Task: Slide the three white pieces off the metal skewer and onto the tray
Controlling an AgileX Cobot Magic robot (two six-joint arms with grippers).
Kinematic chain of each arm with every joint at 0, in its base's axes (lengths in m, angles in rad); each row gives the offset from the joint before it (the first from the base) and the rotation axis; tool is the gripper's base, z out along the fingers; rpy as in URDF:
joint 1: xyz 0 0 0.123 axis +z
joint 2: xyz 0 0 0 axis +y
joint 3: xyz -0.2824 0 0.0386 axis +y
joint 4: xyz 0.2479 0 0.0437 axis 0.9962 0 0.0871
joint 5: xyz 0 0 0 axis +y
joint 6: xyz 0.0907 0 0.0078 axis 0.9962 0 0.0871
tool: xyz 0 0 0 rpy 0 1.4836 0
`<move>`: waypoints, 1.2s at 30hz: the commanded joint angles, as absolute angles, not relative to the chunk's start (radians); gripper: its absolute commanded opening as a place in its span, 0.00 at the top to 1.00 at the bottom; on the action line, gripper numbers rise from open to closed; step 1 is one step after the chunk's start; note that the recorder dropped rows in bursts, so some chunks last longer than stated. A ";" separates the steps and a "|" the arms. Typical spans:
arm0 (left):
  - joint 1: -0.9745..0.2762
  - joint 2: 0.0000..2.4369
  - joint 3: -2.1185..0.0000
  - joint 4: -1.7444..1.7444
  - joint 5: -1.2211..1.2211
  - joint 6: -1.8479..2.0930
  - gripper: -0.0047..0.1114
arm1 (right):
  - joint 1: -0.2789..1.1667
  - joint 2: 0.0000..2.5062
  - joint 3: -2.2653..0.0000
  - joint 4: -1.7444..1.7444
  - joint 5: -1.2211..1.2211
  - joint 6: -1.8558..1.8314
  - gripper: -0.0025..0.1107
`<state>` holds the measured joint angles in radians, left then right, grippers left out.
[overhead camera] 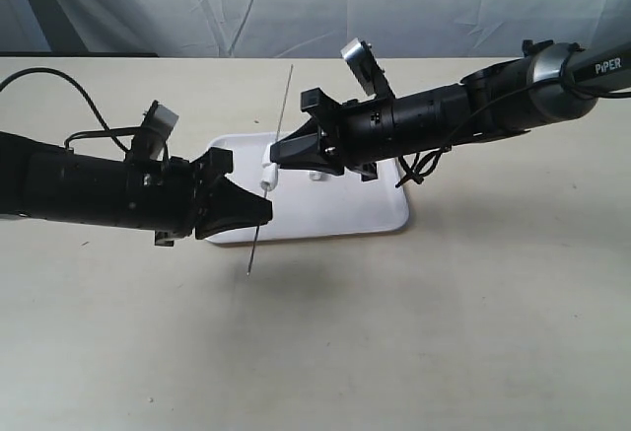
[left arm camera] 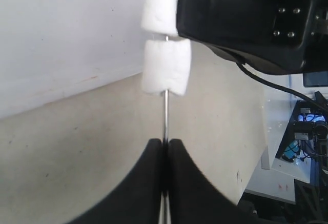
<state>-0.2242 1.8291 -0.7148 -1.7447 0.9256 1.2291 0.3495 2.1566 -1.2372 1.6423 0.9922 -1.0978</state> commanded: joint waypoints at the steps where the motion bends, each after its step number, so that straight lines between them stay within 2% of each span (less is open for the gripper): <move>1: -0.229 1.829 -0.718 -1.744 0.947 1.237 0.96 | 0.349 2.155 -1.241 1.642 0.958 -1.104 0.98; 8: -0.229 1.823 -0.682 -1.744 0.967 1.255 0.96 | 0.349 2.155 -1.241 1.646 0.856 -1.106 0.98; 19: -0.229 1.723 -0.488 -1.744 0.987 1.345 0.96 | 0.349 2.155 -1.311 1.650 0.770 -1.107 0.98; 27: -0.229 1.563 -0.305 -1.744 1.097 1.373 0.96 | 0.349 2.155 -1.334 1.645 0.681 -1.107 0.98; 36: -0.229 1.375 -0.160 -1.744 1.060 1.361 0.96 | 0.349 2.155 -1.334 1.641 0.651 -1.107 0.98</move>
<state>-0.2235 1.4185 -0.1797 -1.7446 1.0752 1.3616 0.3532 2.1566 -1.3272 1.6286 0.6692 -1.0994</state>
